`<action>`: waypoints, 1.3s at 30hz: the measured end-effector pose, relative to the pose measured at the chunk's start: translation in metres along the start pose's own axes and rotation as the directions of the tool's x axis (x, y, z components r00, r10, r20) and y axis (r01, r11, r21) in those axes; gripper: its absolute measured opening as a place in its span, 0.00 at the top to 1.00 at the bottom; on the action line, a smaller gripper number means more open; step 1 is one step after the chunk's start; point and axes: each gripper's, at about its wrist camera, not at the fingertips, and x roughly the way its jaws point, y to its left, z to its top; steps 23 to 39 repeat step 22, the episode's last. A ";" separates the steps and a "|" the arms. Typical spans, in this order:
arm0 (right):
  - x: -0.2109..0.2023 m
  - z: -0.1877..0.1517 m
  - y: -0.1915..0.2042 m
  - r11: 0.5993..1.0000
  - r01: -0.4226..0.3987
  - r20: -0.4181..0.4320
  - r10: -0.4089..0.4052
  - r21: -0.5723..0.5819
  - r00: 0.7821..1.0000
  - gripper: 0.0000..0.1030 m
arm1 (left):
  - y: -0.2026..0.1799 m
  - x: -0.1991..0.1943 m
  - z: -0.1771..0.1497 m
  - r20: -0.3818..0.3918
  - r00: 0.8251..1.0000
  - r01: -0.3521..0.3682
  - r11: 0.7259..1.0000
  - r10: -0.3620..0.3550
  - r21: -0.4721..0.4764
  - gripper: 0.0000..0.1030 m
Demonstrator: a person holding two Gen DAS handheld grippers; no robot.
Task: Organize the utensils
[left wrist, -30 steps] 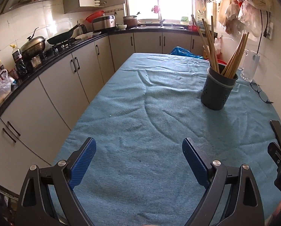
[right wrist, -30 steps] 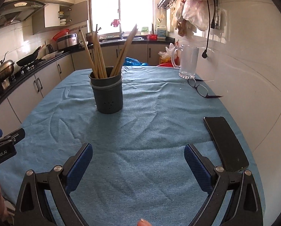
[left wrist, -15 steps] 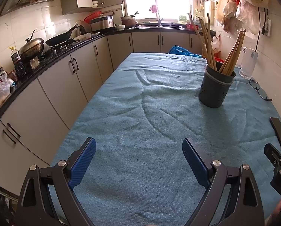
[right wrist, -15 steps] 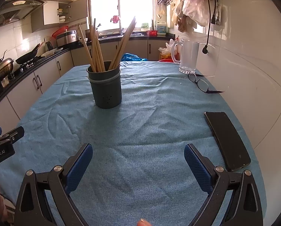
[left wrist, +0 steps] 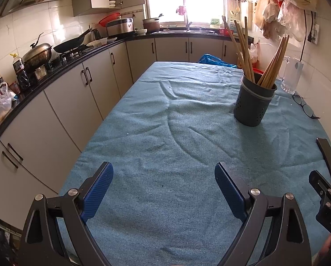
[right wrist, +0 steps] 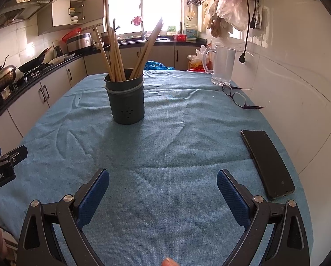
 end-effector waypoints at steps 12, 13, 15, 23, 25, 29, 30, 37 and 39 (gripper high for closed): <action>-0.001 -0.002 0.000 1.000 0.000 -0.001 0.000 -0.004 1.000 0.03 | 0.001 -0.001 0.000 0.002 1.000 0.003 1.000 -0.003 -0.003 0.11; 0.000 -0.002 0.000 1.000 0.000 -0.001 0.000 -0.005 1.000 0.03 | 0.001 -0.001 -0.001 0.001 1.000 0.003 1.000 -0.003 -0.002 0.11; 0.000 -0.003 0.000 1.000 0.000 -0.003 0.000 -0.004 1.000 0.03 | 0.001 -0.001 -0.001 -0.001 1.000 0.004 1.000 -0.004 -0.003 0.11; 0.008 0.000 -0.012 1.000 -0.026 -0.027 0.026 0.007 0.999 0.03 | 0.017 0.010 0.007 -0.029 0.999 0.019 0.999 -0.020 -0.045 0.11; 0.008 0.000 -0.012 1.000 -0.026 -0.027 0.026 0.007 0.999 0.03 | 0.017 0.010 0.007 -0.029 0.999 0.019 0.999 -0.020 -0.045 0.11; 0.008 0.000 -0.012 1.000 -0.026 -0.027 0.026 0.007 0.999 0.03 | 0.017 0.010 0.007 -0.029 0.999 0.019 0.999 -0.020 -0.045 0.11; 0.008 0.000 -0.012 1.000 -0.026 -0.027 0.026 0.007 0.999 0.03 | 0.017 0.010 0.007 -0.029 0.999 0.019 0.999 -0.020 -0.045 0.11; 0.008 0.000 -0.012 1.000 -0.026 -0.027 0.026 0.007 0.999 0.03 | 0.017 0.010 0.007 -0.029 0.999 0.019 0.999 -0.020 -0.045 0.11; 0.008 0.000 -0.012 1.000 -0.026 -0.027 0.026 0.007 0.999 0.03 | 0.017 0.010 0.007 -0.029 0.999 0.019 0.999 -0.020 -0.045 0.11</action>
